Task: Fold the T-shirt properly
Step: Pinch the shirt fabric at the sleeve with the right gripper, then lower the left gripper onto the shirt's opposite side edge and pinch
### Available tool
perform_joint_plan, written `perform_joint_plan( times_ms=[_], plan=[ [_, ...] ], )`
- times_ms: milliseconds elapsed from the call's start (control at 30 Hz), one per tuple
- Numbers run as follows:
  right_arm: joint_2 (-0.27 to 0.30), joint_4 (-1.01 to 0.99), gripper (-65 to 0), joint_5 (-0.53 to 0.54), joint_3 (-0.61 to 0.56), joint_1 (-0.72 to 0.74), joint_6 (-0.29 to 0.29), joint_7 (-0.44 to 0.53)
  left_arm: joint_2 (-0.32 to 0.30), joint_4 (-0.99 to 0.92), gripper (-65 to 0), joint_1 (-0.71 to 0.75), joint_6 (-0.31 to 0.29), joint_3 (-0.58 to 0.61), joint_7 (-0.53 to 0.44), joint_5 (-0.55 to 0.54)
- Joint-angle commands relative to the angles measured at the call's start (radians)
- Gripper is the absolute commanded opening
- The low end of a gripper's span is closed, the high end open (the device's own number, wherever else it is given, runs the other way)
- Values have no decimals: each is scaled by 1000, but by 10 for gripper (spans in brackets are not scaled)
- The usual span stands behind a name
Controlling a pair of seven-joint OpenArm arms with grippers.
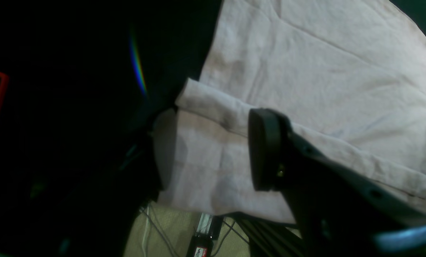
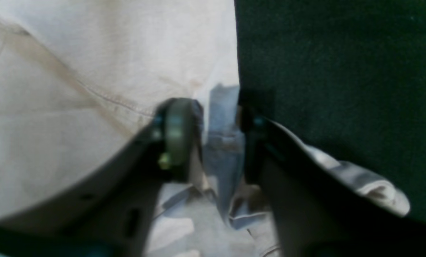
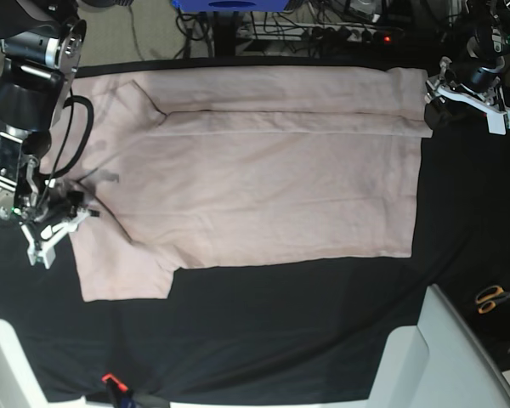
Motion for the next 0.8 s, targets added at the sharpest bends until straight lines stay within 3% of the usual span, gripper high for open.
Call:
perform_joint_plan(
  times_ms=[0, 100, 367, 467, 633, 767],
  plan=[
    [16, 19, -525, 1, -2, 24, 1, 11, -14, 14, -339, 3, -4, -8, -20, -13],
    [24, 19, -650, 1, -6, 23, 1, 11, -14, 14, -339, 3, -4, -8, -20, -13],
    [24, 19, -644, 1, 2, 23, 1, 11, -31, -38, -339, -101, -4, -8, -23, -7],
    [25, 19, -644, 1, 2, 23, 1, 12, -72, -129, -339, -241, -4, 0, -20, 95],
    [25, 19, -644, 2, 2, 23, 1, 17, -72, -370, -339, -534, -4, 2, -17, 305],
    [25, 19, -644, 2, -4, 23, 1, 17, -70, -591, -339, -724, -4, 34, -23, 375]
  ],
)
